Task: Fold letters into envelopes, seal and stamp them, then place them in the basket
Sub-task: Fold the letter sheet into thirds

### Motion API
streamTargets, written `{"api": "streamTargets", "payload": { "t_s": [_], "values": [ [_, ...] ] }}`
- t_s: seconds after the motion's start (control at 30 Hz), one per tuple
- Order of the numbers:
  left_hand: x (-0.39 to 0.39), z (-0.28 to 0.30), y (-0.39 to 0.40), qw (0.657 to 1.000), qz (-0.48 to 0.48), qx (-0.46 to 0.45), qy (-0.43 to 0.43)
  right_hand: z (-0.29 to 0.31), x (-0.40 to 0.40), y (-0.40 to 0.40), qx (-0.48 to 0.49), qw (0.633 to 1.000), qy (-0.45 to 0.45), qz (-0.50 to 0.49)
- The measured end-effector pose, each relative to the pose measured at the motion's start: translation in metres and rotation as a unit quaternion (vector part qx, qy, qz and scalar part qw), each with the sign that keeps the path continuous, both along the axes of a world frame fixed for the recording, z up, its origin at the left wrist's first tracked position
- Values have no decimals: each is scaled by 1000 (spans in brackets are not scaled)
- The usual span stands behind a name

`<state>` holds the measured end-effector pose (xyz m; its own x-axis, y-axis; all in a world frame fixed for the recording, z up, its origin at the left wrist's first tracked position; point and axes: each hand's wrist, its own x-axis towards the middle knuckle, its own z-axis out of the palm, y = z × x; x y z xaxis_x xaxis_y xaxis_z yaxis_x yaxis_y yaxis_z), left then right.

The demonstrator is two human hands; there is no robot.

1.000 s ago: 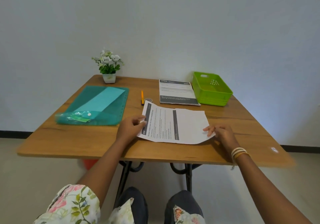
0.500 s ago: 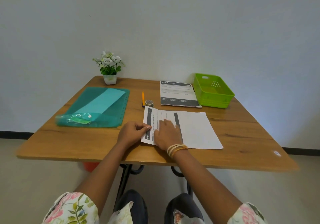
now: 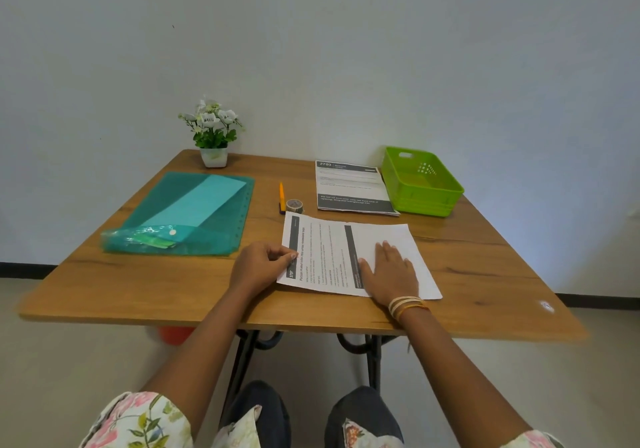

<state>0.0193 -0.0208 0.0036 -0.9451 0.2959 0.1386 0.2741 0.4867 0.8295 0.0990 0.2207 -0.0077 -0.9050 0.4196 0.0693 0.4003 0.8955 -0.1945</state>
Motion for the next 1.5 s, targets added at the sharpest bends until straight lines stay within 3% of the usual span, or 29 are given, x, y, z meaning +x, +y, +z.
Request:
{"api": "streamTargets", "payload": {
  "t_s": [0.33, 0.53, 0.63, 0.8, 0.93, 1.07, 1.13, 1.23, 1.33, 1.5],
  "values": [
    [-1, -7, -1, 999, 1, 8, 38, 0, 6, 2, 4, 1000, -3, -5],
    [8, -2, 11, 993, -66, 25, 96, 1, 3, 1, 0, 1000, -2, 0],
    [16, -3, 27, 993, -87, 20, 81, -1, 4, 0, -5, 1000, -4, 4],
    [21, -2, 47, 981, -100, -120, 112, -1, 5, 1, -6, 1000, 6, 9],
    [20, -2, 53, 971, -90, -175, 135, 4, 3, 6, -16, 1000, 21, 2],
    [23, -3, 53, 972, -81, -185, 116, 11, 13, -16, -57, 987, 148, 14],
    [21, -7, 48, 976, -81, -174, 108, 16, 20, -40, -106, 976, 184, 47],
    [12, -9, 46, 986, -63, -120, 99, 19, 26, -70, -130, 977, 146, 83],
    [9, -6, 51, 994, -33, -61, 82, 15, 24, -81, -114, 986, 101, 63],
    [9, -8, 50, 999, 2, 0, 46, 17, 20, -81, -168, 983, 63, 32]
  ]
}}
